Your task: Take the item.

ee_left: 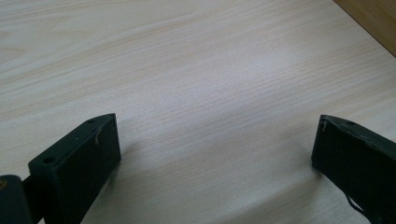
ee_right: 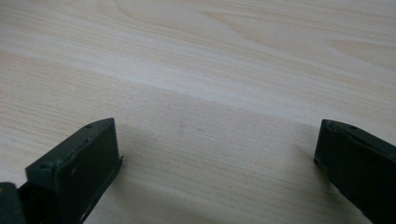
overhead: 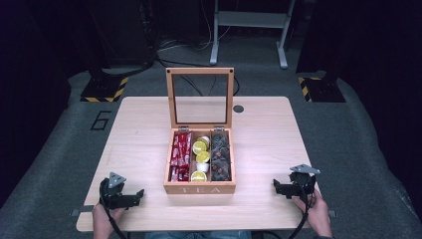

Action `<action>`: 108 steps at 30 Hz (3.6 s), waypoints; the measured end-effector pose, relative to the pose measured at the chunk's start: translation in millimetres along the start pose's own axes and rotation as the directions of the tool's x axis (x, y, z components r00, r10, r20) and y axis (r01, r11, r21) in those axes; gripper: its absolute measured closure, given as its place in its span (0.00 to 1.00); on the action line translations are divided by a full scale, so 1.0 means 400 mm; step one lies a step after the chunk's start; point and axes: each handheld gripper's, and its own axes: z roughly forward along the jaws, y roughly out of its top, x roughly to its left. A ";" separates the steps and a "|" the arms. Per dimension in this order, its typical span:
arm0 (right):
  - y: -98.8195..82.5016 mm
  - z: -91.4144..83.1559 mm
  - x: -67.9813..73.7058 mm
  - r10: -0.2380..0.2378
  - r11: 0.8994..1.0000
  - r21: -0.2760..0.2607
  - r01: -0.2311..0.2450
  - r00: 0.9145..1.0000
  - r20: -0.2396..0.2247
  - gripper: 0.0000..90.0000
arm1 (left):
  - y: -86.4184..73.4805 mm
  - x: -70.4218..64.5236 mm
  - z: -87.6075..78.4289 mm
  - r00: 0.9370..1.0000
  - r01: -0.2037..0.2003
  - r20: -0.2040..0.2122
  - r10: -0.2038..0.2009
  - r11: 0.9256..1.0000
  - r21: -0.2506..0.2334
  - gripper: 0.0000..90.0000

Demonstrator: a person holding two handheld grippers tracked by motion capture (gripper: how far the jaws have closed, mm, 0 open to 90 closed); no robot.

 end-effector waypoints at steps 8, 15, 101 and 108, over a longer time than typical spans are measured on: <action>0.003 0.002 -0.004 -0.029 1.000 0.001 0.029 0.999 -0.022 0.00 | 0.002 0.001 -0.001 1.000 0.003 0.002 -0.003 1.000 0.019 0.01; 0.009 0.008 -0.006 -0.041 0.999 0.003 0.041 0.998 -0.037 0.00 | 0.005 -0.002 0.005 1.000 0.019 -0.022 -0.019 1.000 0.004 0.01; 0.026 0.023 -0.016 -0.047 0.999 0.012 0.048 0.998 -0.041 0.00 | 0.421 -0.218 0.079 0.944 -0.208 0.260 0.206 0.978 -0.020 0.39; 0.026 0.023 -0.016 -0.047 0.999 0.012 0.048 0.998 -0.041 0.00 | 0.429 -0.224 0.103 0.944 -0.220 0.256 0.209 0.975 0.018 0.45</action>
